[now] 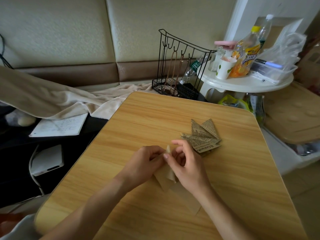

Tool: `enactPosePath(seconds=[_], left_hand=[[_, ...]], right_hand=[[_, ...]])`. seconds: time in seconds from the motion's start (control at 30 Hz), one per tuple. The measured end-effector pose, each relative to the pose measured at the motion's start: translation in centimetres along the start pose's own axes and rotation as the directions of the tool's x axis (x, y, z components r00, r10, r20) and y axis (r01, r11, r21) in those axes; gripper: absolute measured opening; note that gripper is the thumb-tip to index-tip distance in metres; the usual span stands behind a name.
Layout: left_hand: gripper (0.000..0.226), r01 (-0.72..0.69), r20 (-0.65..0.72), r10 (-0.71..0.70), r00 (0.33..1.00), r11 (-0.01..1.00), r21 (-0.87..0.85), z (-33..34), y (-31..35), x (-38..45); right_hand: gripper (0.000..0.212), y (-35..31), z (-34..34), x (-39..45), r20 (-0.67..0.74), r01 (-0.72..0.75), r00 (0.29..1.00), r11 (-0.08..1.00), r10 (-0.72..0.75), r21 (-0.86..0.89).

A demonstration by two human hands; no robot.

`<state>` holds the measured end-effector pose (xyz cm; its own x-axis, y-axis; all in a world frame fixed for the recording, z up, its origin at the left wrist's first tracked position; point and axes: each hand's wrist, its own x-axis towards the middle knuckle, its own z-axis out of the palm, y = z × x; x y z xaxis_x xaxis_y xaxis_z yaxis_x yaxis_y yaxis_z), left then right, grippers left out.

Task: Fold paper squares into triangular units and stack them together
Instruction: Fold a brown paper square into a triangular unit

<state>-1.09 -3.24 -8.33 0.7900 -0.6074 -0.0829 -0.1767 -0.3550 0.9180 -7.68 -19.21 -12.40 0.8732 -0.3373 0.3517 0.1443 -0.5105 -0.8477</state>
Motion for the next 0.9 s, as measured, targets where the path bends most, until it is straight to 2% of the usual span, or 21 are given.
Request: enactPosePath(seconds=[0.13,0.23,0.4,0.5,0.63,0.7,0.8,0.9], left_hand=[[0.008,0.041,0.001,-0.041,0.999,0.999,-0.011,0.0,0.1,0.1],[0.014,0.043,-0.008,-0.043,0.999,0.999,0.025,-0.1,0.0,0.2],[0.016,0.026,-0.018,-0.025,1.000,0.999,0.033,-0.1,0.2,0.2],[0.018,0.026,-0.037,-0.024,0.999,0.998,0.053,-0.2,0.2,0.1],[0.018,0.011,-0.027,-0.008,1.000,0.995,0.096,-0.4,0.4,0.1],[0.019,-0.003,-0.049,0.008,0.999,0.994,0.106,-0.6,0.6,0.1],[0.016,0.040,-0.114,-0.032,0.993,0.997,0.066,-0.9,0.7,0.1],[0.017,0.072,-0.100,-0.062,0.993,0.992,0.101,-1.3,0.6,0.2]], right_hand=[[0.031,0.1,-0.3,0.2,0.001,-0.039,0.999,0.996,0.039,0.077],[0.034,0.0,-0.6,0.3,0.050,-0.017,0.999,0.995,0.012,0.102],[0.024,0.0,-0.6,0.4,0.085,0.020,0.996,0.996,-0.027,0.091],[0.034,-0.1,-0.8,0.5,0.101,0.050,0.993,0.994,-0.059,0.097],[0.062,-0.3,-0.9,0.6,0.175,0.030,0.983,0.984,-0.061,0.174],[0.062,-0.2,-0.9,0.5,0.178,-0.006,0.984,0.979,-0.031,0.204],[0.048,0.1,-1.0,0.4,0.163,0.001,0.986,0.983,-0.031,0.181],[0.071,-0.1,-1.1,0.4,0.185,0.028,0.981,0.982,-0.063,0.187]])
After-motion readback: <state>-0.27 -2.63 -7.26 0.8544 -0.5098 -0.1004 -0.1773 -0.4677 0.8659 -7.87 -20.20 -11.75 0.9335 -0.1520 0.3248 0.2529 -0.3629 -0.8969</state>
